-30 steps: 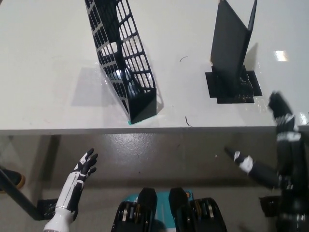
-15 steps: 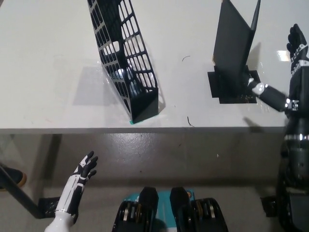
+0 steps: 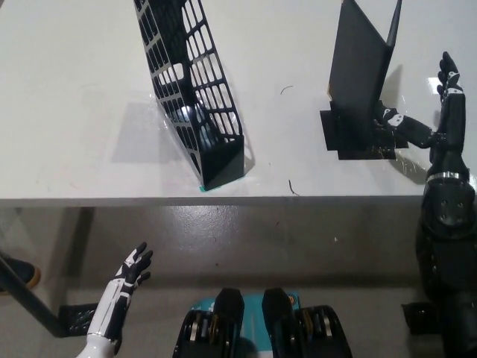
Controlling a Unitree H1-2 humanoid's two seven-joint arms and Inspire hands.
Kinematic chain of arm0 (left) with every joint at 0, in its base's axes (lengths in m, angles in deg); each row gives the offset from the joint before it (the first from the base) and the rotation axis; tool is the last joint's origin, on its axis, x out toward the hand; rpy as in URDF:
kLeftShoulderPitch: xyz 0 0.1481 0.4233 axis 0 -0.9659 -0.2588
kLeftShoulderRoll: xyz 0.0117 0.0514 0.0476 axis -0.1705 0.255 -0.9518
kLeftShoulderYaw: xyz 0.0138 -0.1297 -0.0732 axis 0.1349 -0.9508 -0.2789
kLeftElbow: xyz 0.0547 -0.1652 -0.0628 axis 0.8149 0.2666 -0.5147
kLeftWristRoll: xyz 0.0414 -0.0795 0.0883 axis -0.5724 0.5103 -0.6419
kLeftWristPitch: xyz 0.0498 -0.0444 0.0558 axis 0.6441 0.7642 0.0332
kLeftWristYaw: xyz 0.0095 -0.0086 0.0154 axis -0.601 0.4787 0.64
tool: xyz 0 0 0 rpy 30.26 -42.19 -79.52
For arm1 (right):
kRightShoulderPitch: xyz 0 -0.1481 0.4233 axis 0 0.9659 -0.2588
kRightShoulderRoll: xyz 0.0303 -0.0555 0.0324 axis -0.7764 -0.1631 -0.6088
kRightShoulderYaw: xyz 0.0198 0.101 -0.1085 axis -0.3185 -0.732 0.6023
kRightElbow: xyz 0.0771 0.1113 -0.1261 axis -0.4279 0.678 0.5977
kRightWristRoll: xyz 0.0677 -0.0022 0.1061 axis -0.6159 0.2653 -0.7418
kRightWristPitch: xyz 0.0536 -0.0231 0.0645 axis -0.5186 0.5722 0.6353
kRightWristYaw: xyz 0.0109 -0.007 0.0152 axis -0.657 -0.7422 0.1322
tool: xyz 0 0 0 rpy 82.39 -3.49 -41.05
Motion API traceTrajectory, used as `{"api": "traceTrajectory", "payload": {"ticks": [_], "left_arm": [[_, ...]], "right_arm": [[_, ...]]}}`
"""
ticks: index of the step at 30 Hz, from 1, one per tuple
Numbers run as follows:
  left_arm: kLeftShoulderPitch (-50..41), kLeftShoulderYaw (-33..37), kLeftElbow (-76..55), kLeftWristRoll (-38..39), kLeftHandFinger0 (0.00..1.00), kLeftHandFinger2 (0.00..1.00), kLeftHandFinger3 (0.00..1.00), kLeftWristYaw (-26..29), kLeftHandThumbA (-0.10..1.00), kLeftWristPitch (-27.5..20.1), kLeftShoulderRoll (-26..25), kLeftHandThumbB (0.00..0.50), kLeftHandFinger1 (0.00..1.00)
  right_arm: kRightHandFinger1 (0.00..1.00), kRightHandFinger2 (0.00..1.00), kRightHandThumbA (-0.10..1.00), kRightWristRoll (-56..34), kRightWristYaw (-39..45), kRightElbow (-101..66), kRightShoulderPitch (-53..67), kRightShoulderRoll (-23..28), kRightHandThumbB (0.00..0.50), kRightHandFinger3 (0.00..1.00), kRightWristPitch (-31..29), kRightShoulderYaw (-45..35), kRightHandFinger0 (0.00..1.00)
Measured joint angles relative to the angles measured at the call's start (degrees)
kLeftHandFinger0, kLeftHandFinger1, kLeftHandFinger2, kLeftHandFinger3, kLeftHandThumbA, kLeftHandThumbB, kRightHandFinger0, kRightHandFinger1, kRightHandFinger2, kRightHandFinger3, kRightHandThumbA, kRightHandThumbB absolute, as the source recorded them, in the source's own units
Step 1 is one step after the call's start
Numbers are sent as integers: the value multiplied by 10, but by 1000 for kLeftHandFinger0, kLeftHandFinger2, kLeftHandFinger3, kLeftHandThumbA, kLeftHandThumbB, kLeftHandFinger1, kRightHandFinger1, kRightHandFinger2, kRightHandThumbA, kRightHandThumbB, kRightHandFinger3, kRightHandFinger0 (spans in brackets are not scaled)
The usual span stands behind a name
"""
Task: A notebook is kept standing on the table on the right hand side and a black shelf is kept on the left hand side and the robot uses its right hand to grab the notebook and places it in the shelf
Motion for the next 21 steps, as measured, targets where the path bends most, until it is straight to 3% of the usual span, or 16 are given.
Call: {"api": "traceTrajectory", "payload": {"ticks": [3,7,11,12,17,19,20,21], "left_arm": [[-1,0,0,-1,1000,1000,1000,0,1000,0,0,110,1000],[-1,1,0,-4,1000,1000,1000,0,1000,0,2,119,1000],[-1,1,0,-8,1000,1000,1000,0,1000,0,3,133,1000],[-1,1,0,-9,1000,1000,1000,0,1000,0,3,135,1000],[-1,1,0,-12,1000,1000,1000,0,1000,0,3,145,1000],[-1,2,0,-12,1000,1000,1000,-2,1000,-1,3,159,1000],[-1,2,0,-12,1000,1000,1000,-3,1000,0,3,155,1000],[-1,2,0,-13,1000,1000,1000,-3,1000,0,3,157,1000]], "right_arm": [[1000,1000,1000,-1,-13,56,-31,1,374,1000,-6,1,1000],[1000,1000,1000,-2,-23,105,-66,-2,445,1000,-13,3,1000],[1000,1000,1000,-2,-31,123,-91,-11,453,1000,-17,12,1000],[1000,1000,1000,-2,-33,128,-97,-13,493,1000,-18,14,1000],[1000,1000,1000,-6,-37,165,-141,-25,435,1000,-30,23,1000],[1000,1000,825,-15,-36,189,-160,-26,418,1000,-36,21,1000],[741,868,679,-22,-37,212,-178,-27,392,992,-44,17,793],[277,414,236,-26,-40,234,-194,-27,239,498,-46,12,301]]}}
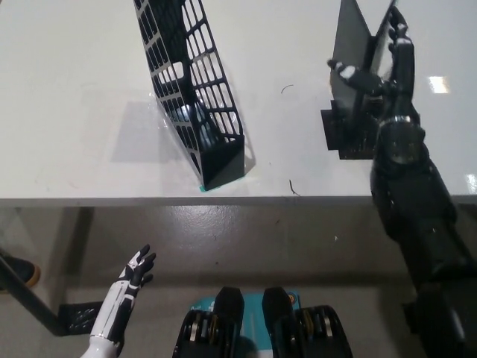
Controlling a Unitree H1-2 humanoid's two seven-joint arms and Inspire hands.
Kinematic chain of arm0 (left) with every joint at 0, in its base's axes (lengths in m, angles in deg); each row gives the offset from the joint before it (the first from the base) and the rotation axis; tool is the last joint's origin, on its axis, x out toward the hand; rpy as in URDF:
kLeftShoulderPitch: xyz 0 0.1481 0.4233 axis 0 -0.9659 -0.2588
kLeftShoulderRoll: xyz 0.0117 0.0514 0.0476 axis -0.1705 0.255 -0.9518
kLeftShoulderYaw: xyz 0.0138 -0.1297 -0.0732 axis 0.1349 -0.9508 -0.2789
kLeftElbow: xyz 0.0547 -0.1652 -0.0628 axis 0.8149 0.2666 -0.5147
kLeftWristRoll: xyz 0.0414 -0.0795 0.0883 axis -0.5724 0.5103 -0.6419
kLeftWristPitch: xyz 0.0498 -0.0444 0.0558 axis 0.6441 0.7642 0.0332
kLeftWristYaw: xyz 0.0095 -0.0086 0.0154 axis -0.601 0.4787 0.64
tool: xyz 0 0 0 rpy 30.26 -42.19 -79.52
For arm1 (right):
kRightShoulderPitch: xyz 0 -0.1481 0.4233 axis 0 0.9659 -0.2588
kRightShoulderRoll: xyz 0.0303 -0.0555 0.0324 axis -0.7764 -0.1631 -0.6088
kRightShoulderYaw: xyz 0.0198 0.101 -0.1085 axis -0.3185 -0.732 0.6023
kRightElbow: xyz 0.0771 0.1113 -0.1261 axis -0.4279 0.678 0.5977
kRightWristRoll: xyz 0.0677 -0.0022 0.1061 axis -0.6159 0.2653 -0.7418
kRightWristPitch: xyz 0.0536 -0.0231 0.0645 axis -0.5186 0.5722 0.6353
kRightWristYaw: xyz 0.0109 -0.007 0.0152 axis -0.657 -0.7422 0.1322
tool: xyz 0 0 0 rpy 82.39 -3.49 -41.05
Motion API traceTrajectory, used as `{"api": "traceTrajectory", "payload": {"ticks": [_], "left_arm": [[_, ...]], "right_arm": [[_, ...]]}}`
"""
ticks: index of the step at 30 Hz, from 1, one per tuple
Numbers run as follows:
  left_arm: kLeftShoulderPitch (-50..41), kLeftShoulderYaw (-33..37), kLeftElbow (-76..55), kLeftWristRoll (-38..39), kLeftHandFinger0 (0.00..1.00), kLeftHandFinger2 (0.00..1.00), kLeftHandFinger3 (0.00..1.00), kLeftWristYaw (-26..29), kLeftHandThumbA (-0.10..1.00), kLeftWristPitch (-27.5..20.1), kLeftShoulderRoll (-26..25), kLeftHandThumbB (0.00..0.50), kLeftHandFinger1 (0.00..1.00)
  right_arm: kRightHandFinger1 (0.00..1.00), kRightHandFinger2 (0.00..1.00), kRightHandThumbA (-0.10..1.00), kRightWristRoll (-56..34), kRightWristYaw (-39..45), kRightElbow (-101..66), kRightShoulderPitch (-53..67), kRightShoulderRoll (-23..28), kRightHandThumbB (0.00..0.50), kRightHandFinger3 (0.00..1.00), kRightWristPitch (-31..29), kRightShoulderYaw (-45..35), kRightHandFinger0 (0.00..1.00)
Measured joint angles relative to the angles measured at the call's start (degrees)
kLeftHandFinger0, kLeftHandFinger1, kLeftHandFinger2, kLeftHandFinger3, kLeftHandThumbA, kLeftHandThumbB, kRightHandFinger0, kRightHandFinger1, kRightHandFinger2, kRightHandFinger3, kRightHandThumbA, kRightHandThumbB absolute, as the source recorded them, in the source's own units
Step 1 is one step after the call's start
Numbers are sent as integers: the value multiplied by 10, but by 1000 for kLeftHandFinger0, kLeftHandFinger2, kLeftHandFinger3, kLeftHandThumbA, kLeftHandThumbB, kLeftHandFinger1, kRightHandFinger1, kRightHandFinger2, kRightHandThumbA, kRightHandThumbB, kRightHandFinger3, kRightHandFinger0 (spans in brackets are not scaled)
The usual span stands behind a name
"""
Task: A notebook is kept standing on the table on the right hand side and a black shelf is kept on the left hand side and the robot uses its right hand to grab the notebook and places it in the shelf
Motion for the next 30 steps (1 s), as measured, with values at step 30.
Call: {"api": "traceTrajectory", "payload": {"ticks": [30], "left_arm": [[1,-5,0,4,1000,1000,1000,-1,1000,-4,1,96,1000]], "right_arm": [[152,596,-100,-127,-66,148,-75,0,107,636,-30,-91,0]]}}
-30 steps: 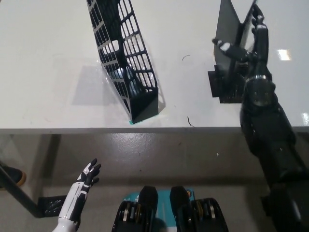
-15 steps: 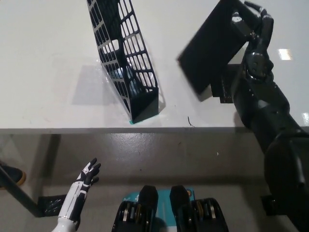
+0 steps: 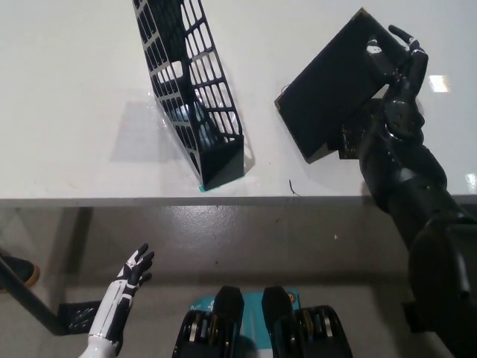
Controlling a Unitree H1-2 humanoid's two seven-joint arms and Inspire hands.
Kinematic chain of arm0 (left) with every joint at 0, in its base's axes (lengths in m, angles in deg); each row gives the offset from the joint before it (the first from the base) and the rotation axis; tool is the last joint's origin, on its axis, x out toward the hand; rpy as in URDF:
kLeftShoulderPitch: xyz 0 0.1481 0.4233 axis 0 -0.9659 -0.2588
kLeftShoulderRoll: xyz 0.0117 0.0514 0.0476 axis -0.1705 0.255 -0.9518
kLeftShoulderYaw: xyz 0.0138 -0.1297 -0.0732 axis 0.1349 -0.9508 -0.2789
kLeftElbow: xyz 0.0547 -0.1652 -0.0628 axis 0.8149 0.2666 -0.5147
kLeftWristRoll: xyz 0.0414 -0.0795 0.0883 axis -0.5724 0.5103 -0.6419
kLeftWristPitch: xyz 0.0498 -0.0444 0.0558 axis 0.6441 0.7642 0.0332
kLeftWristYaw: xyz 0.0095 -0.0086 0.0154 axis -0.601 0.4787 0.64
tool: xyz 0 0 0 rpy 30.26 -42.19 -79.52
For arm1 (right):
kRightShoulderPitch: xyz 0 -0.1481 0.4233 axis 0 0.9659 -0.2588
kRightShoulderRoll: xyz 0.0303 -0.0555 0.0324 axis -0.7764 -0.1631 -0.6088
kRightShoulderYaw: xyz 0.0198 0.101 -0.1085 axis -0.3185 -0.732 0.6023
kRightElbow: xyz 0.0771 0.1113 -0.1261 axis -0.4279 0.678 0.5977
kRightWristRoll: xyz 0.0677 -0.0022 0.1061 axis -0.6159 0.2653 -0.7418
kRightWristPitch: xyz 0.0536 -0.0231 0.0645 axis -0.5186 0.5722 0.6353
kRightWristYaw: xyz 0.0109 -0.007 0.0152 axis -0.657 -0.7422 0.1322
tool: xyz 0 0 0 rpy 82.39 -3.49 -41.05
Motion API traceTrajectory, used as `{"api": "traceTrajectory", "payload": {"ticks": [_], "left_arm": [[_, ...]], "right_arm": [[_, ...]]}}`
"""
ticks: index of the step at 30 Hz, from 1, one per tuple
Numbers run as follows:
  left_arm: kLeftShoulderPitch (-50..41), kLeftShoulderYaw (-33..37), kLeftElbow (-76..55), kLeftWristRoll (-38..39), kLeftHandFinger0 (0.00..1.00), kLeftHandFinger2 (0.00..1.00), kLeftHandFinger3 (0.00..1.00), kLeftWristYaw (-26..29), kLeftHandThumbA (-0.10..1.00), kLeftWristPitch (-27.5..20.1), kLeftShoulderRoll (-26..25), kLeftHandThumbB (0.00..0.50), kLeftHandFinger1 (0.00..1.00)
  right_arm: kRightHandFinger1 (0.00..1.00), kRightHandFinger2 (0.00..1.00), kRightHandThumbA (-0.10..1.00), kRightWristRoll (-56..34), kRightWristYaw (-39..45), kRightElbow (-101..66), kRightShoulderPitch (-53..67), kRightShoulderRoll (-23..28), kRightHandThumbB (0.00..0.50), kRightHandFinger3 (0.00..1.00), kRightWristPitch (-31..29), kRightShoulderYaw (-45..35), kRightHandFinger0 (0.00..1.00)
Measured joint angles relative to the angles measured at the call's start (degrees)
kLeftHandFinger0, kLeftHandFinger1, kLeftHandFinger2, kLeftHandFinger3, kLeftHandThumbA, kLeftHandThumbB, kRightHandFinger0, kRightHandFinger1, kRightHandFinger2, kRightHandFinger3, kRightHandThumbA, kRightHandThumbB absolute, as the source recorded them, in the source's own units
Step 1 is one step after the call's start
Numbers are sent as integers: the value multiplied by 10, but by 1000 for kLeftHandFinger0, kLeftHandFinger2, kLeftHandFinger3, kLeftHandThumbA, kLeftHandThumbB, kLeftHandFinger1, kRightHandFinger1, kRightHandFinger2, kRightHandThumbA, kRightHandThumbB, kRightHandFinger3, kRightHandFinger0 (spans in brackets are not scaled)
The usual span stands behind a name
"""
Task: A notebook is kept standing on the table on the right hand side and a black shelf is kept on the left hand side and the robot uses its right hand to grab the notebook and places it in the shelf
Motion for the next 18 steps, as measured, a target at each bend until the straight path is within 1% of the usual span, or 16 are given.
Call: {"api": "traceTrajectory", "payload": {"ticks": [1,2,4,5,6,7,8,9,10,11,13,14,15,16,18], "left_arm": [[0,0,0,0,1000,1000,1000,0,1000,0,0,102,1000],[0,0,0,0,1000,1000,1000,0,1000,0,0,98,1000],[0,0,0,0,1000,1000,1000,0,1000,0,0,91,1000],[0,0,0,0,1000,1000,1000,0,1000,0,0,84,1000],[0,0,0,0,1000,1000,1000,0,1000,0,0,83,1000],[0,0,1,0,1000,1000,1000,0,1000,0,0,82,1000],[0,0,1,0,1000,1000,1000,0,1000,0,0,89,1000],[0,0,1,0,1000,1000,1000,0,1000,0,0,90,1000],[0,0,1,0,1000,1000,1000,0,1000,0,0,96,1000],[0,0,1,0,1000,1000,1000,0,1000,0,0,97,1000],[0,0,2,-1,1000,1000,1000,0,1000,0,0,102,1000],[0,0,3,-1,1000,1000,1000,0,1000,0,0,109,1000],[0,0,3,-1,1000,1000,1000,0,1000,0,0,112,1000],[0,0,3,-1,1000,1000,1000,0,1000,0,0,111,1000],[0,0,4,-1,1000,1000,1000,0,1000,0,0,109,1000]], "right_arm": [[144,587,-100,0,-1,-1,0,0,91,636,-1,1,0],[136,572,-100,1,-5,-15,1,0,90,631,-5,10,0],[135,573,-100,5,-11,-49,5,0,84,651,-11,22,0],[70,493,-100,6,-13,-66,6,0,91,681,-13,26,0],[31,442,-100,7,-15,-85,7,0,108,675,-14,29,0],[6,414,-100,8,-17,-109,8,0,111,661,-14,33,0],[0,385,-100,12,-19,-131,10,0,89,678,-14,38,0],[0,383,-100,17,-21,-151,11,0,89,665,-13,42,0],[0,411,-100,21,-23,-172,14,0,74,662,-11,47,0],[18,467,-100,24,-25,-189,17,0,77,681,-9,50,0],[84,584,-100,30,-27,-234,25,-2,60,762,-1,57,0],[115,620,-100,32,-27,-252,30,-3,77,785,2,59,0],[136,646,-100,35,-28,-269,35,-4,76,784,4,62,0],[166,671,-100,38,-28,-279,38,-4,88,791,6,64,0],[180,661,-100,51,-29,-322,53,-8,88,775,15,75,0]]}}
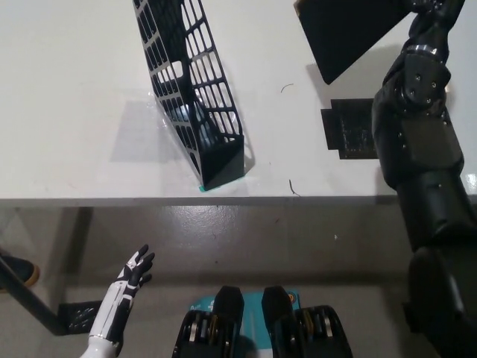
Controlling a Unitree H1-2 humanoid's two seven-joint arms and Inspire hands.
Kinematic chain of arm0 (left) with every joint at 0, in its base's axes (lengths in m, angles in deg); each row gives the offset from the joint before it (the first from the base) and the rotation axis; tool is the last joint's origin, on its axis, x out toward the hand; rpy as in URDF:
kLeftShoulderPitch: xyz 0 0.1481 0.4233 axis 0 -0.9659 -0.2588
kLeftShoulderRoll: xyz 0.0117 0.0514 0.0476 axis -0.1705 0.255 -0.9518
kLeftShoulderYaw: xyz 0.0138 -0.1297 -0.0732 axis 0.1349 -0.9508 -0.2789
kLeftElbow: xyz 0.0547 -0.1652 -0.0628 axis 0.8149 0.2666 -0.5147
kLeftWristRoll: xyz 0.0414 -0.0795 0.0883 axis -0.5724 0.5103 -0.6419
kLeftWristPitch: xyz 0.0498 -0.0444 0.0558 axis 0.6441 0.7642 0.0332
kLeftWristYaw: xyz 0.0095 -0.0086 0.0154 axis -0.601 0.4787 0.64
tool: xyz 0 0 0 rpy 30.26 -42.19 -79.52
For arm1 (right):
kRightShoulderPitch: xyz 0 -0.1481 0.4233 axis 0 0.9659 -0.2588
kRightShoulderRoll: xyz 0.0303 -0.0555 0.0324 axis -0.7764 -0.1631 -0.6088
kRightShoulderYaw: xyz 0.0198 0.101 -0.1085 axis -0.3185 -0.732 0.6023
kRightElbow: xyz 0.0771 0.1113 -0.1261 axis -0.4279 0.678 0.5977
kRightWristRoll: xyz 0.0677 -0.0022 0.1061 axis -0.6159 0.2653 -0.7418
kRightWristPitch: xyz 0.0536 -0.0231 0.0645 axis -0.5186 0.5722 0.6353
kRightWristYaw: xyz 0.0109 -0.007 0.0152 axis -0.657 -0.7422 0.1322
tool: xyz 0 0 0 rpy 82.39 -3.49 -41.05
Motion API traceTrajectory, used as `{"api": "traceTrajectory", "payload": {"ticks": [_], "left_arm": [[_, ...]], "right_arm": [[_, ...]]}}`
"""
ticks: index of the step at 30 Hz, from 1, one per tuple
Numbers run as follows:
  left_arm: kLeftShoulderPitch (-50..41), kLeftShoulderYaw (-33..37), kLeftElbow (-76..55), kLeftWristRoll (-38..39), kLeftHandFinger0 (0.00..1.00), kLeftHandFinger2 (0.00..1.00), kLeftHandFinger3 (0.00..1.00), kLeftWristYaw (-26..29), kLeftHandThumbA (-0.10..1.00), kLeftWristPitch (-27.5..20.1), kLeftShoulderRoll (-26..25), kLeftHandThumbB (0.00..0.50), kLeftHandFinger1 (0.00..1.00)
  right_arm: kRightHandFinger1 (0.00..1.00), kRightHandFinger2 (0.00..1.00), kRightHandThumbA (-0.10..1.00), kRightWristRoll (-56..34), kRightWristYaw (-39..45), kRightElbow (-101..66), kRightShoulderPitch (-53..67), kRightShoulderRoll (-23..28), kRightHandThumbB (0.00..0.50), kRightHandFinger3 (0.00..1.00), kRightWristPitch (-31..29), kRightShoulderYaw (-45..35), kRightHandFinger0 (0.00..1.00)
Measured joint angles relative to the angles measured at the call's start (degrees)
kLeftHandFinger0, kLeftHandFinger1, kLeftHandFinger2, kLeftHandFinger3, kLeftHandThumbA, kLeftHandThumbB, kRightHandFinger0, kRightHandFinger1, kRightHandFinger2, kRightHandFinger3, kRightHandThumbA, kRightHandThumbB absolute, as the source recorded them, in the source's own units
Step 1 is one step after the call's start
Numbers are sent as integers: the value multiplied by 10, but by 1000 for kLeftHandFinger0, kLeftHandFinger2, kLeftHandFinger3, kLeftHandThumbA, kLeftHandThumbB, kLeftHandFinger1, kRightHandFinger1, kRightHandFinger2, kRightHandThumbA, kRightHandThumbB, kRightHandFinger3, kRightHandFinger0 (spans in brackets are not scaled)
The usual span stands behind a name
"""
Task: A notebook is kept standing on the table on the right hand side and a black shelf is kept on the left hand side and the robot uses its right hand to grab the notebook and places it in the shelf
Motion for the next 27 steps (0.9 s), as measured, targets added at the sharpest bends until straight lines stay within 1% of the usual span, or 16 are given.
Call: {"api": "traceTrajectory", "payload": {"ticks": [2,3,6,7,8,11,12,13,14,15,17,19,23,24,25,27], "left_arm": [[0,0,0,0,1000,1000,1000,0,1000,0,0,114,1000],[0,0,0,0,1000,1000,1000,0,1000,0,0,116,1000],[0,0,0,0,1000,1000,1000,0,1000,0,0,113,1000],[0,0,0,0,1000,1000,1000,0,1000,0,0,114,1000],[0,0,0,0,1000,1000,1000,0,1000,0,0,115,1000],[0,0,0,0,1000,1000,1000,0,1000,0,0,127,1000],[0,0,0,0,1000,1000,1000,0,1000,0,0,129,1000],[0,0,0,0,1000,1000,1000,0,1000,0,0,130,1000],[0,0,0,0,1000,1000,1000,0,1000,0,0,133,1000],[0,0,0,0,1000,1000,1000,0,1000,0,0,134,1000],[-1,0,1,0,1000,1000,1000,0,1000,0,0,139,1000],[-2,1,0,-1,1000,1000,1000,0,1000,0,0,143,1000],[-4,1,0,-1,1000,1000,1000,0,1000,0,-1,135,1000],[-5,1,0,-1,1000,1000,1000,0,1000,0,-1,141,1000],[-6,1,0,-1,1000,1000,1000,0,1000,0,-1,137,1000],[-8,3,0,-1,1000,1000,1000,0,1000,0,-3,140,1000]], "right_arm": [[189,654,-100,11,0,-31,12,-4,97,729,8,7,0],[188,655,-100,17,0,-51,20,-6,94,717,12,12,0],[138,622,-100,34,0,-100,37,-14,95,677,27,23,0],[107,592,-100,40,0,-121,44,-19,102,671,34,28,0],[77,561,-100,43,0,-132,47,-22,96,671,37,31,0],[67,541,-100,59,0,-177,55,-33,98,675,49,41,0],[58,524,-100,65,0,-195,56,-36,101,662,53,46,0],[41,499,-100,68,0,-206,56,-39,101,648,55,49,0],[1,435,-100,75,1,-226,56,-44,104,607,59,54,0],[0,432,-100,81,1,-243,56,-48,104,604,62,60,0],[0,458,-100,93,1,-278,55,-54,111,615,70,70,0],[10,492,-100,107,1,-315,53,-62,113,644,77,83,0],[0,469,-100,137,2,-377,28,-72,109,645,92,108,0],[0,448,-100,145,2,-389,19,-73,108,630,96,113,0],[0,436,-100,153,2,-401,8,-75,105,636,99,118,0],[0,422,-100,172,2,-425,-15,-81,117,642,107,129,0]]}}
